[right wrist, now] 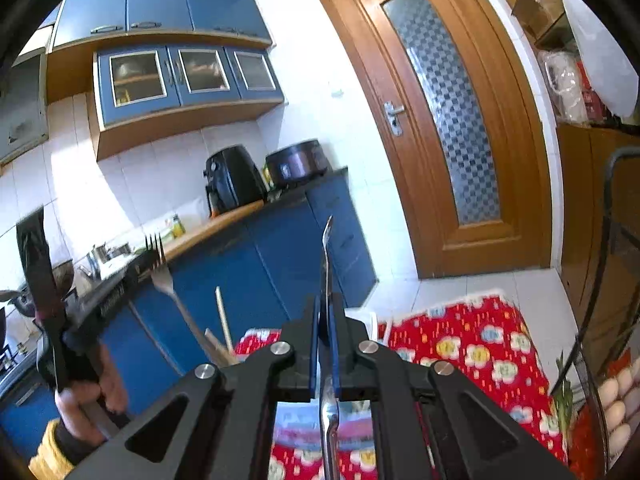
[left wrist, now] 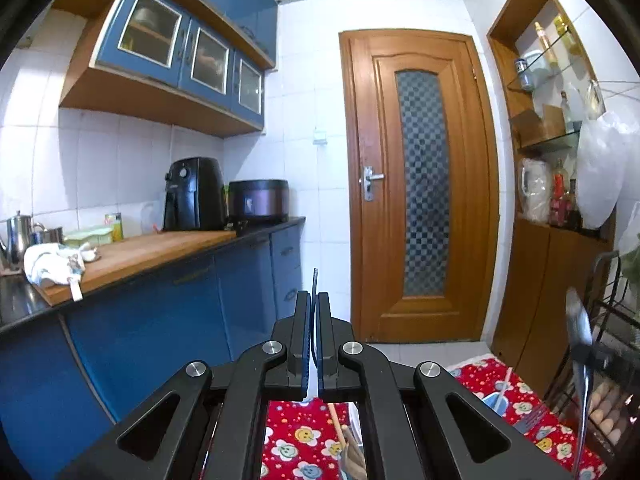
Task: Organize utensils
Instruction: 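Lift the knife and chopstick and carry them over the caddy, then lower the knife and chopstick into the caddy and open both tools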
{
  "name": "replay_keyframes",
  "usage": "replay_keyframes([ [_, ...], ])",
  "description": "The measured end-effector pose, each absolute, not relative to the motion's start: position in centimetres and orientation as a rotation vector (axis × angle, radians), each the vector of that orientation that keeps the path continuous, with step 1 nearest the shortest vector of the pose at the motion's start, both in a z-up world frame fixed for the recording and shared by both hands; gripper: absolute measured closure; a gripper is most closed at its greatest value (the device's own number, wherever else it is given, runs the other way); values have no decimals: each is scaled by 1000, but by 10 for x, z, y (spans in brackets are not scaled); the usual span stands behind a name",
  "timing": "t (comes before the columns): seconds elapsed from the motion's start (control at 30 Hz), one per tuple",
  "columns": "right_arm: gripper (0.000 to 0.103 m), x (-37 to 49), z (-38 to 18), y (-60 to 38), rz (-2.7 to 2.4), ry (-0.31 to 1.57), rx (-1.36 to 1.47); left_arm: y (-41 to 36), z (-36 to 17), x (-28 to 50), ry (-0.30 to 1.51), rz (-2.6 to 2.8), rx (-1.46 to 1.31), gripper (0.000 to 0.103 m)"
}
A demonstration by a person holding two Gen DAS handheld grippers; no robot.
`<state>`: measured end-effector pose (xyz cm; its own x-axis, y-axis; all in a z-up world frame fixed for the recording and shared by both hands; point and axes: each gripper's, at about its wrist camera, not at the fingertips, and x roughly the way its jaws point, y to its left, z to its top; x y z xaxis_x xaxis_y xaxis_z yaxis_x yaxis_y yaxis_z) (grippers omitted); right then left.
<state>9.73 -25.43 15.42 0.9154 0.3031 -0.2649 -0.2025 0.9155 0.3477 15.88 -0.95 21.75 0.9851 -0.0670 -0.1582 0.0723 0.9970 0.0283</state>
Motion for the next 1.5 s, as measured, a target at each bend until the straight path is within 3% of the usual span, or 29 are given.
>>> replay_keyframes([
  [0.6,97,181,137,-240,162,179,284,-29,183,188,184,-83,125,101],
  [1.13,96,182,103,-236,168,238,267,-32,153,196,257,-120,107,99],
  [1.27,86,178,105,-238,178,247,280,-32,151,196,286,-137,84,98],
  [1.43,81,168,113,-243,202,238,303,-36,155,191,285,-131,98,88],
  [1.5,80,163,118,-245,207,232,305,-36,158,188,287,-141,86,77],
])
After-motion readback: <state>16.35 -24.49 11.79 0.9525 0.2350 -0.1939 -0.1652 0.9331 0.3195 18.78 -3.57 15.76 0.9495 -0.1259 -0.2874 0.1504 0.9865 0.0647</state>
